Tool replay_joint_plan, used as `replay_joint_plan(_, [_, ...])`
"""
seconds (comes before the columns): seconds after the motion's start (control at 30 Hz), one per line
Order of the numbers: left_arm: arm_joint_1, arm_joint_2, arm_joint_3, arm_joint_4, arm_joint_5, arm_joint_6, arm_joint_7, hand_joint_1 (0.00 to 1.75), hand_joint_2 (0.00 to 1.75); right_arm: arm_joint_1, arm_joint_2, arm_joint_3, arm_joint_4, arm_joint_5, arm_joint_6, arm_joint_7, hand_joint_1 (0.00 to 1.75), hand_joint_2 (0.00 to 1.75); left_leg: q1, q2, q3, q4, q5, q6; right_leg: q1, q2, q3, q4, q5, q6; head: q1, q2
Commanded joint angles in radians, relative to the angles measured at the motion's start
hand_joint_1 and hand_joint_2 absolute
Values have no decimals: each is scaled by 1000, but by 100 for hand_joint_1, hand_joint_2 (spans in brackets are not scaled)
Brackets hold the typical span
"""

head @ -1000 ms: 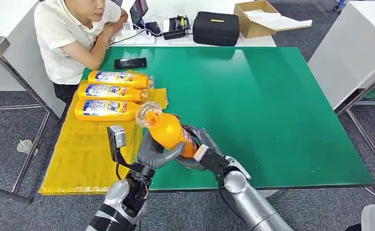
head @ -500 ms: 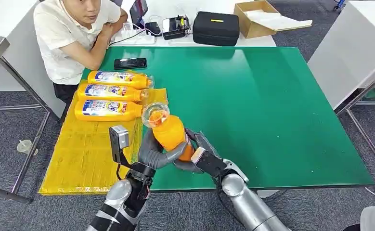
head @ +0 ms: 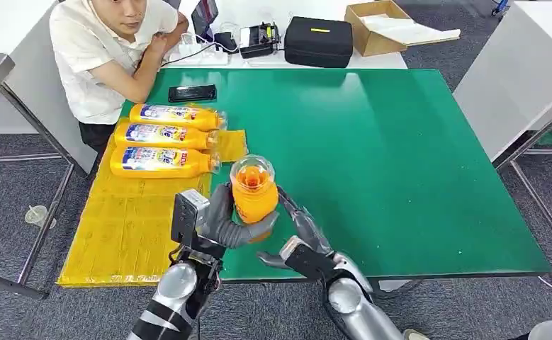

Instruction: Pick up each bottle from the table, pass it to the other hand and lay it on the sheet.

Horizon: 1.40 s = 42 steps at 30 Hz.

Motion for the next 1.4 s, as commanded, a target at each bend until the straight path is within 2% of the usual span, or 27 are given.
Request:
replay_joint_plan(0.03, [37, -20, 72, -64, -130, 49, 12, 175, 175, 131, -10, -162, -84, 9, -8, -2, 0, 175, 1, -1, 4, 1, -3, 0, 2, -2, 5, 0, -3, -4, 0, 0])
replay_joint_plan(0.3, [72, -4, 108, -115, -227, 49, 43, 175, 175, 198, 10, -274, -106, -8, -22, -24, 0, 175, 0, 1, 3, 0, -2, 0, 1, 0, 4, 0, -2, -3, 0, 0])
replay_joint_plan(0.4, [69, 5, 112, -141, -382, 85, 61, 175, 175, 196, 15, -295, -108, 20, -34, -34, 0, 175, 0, 2, 2, -1, -2, 0, 1, 1, 3, -1, -1, -3, 0, 0])
replay_joint_plan(0.43, [59, 33, 89, -153, -582, 160, 84, 175, 175, 190, 19, -306, -106, 35, -42, -40, 0, 175, 0, 3, 4, 0, -3, 0, 1, 1, 4, 0, -2, -4, 0, 0])
replay_joint_plan(0.5, [62, 34, 95, -169, -707, 192, 102, 175, 175, 174, 30, -321, -96, 39, -44, -42, 0, 175, 0, 2, 4, 0, -2, 0, 1, 0, 4, 0, -2, -4, 0, 0])
replay_joint_plan(0.53, [64, 44, 93, -172, -909, 251, 151, 175, 175, 167, 50, -335, -96, 59, -62, -41, 0, 175, 0, 2, 3, 0, -2, 0, 1, 1, 3, 0, -1, -3, 0, 0])
replay_joint_plan(0.63, [63, 63, 111, -154, -1167, 254, 214, 175, 175, 146, 66, -336, -102, 77, -62, -40, 0, 175, 1, 5, 5, 0, -3, 0, 2, 3, 4, 0, -2, -5, 0, 0])
replay_joint_plan(0.83, [40, 66, 178, -95, -1280, 234, 239, 175, 175, 127, 69, -353, -97, 76, -72, -74, 0, 175, 0, 4, 5, 0, -2, 0, 1, 2, 4, 0, -1, -4, 0, 0])
replay_joint_plan(0.97, [3, 76, 213, 27, -1381, 218, 257, 175, 175, 102, 96, -396, -79, 51, -62, -99, 0, 175, 0, 3, 3, -1, -1, 0, 0, 1, 2, -1, 0, -3, 0, 0])
replay_joint_plan(1.07, [-56, 99, 202, 190, -1493, 231, 281, 175, 175, 78, 102, -397, -37, 36, -34, -114, 0, 175, 0, 3, 6, -2, -1, 0, 1, 1, 5, -1, -1, -4, 0, 0])
replay_joint_plan(1.2, [-107, 92, 211, 310, -1474, 213, 273, 175, 175, 54, 100, -397, 17, 34, -35, -125, 0, 175, 0, 2, 7, -2, -1, -1, 1, 0, 7, -1, -1, -5, 0, 0])
replay_joint_plan(1.27, [-172, 93, 223, 436, -1463, 189, 278, 175, 175, 22, 105, -386, 68, 18, -9, -146, 0, 175, 0, 1, 2, -2, 0, 0, 1, 0, 3, -2, 0, -2, 0, 0])
replay_joint_plan(1.4, [-271, 92, 261, 617, -1464, 209, 289, 175, 175, -26, 114, -360, 133, 13, -11, -158, 0, 175, 1, 3, 5, -2, 0, 0, 2, 1, 5, -2, 0, -4, 0, 0])
